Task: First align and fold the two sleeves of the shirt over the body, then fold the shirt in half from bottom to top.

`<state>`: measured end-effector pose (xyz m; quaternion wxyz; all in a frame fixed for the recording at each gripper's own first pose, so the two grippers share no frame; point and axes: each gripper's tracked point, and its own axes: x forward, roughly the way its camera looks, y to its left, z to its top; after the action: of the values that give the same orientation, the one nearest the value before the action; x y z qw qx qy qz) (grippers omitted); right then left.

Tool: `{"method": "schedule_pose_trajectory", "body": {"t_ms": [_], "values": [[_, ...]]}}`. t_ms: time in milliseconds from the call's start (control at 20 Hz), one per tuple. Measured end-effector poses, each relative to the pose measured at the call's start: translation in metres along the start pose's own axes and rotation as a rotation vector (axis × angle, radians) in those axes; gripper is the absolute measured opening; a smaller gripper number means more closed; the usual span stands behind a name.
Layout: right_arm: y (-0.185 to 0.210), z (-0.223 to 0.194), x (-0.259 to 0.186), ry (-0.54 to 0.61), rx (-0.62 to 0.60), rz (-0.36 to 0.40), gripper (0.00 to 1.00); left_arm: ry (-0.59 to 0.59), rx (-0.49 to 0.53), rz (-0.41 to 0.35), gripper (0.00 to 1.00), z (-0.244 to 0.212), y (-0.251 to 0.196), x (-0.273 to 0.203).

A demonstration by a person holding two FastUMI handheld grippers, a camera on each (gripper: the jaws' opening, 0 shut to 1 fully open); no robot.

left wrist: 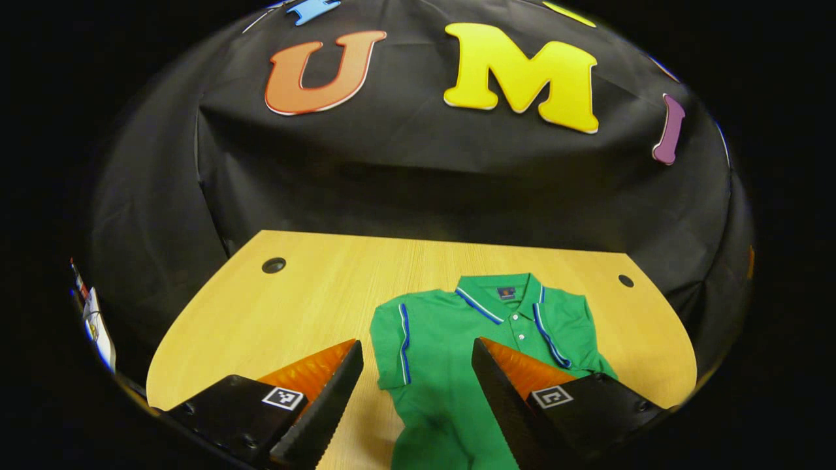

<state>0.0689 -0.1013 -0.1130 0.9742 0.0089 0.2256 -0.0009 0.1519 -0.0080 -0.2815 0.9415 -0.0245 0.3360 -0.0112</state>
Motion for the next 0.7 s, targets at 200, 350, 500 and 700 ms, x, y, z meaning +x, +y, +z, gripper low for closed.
{"method": "schedule_pose_trajectory", "body": {"t_ms": [200, 350, 500, 700], "values": [[-0.008, -0.007, 0.0, 0.034, 0.005, -0.014, 0.96, 0.115, 0.007, 0.011, 1.0, -0.032, 0.014, 0.046], [-0.007, -0.021, 0.006, 0.077, 0.019, -0.014, 0.96, 0.145, 0.047, 0.009, 1.0, -0.044, 0.021, 0.076], [-0.01, -0.033, 0.015, 0.131, 0.042, -0.023, 0.97, 0.175, 0.039, 0.018, 1.0, -0.048, 0.032, 0.098], [-0.006, -0.039, 0.025, 0.154, 0.058, -0.026, 0.97, 0.199, -0.004, 0.027, 1.0, -0.054, 0.052, 0.106]]}}
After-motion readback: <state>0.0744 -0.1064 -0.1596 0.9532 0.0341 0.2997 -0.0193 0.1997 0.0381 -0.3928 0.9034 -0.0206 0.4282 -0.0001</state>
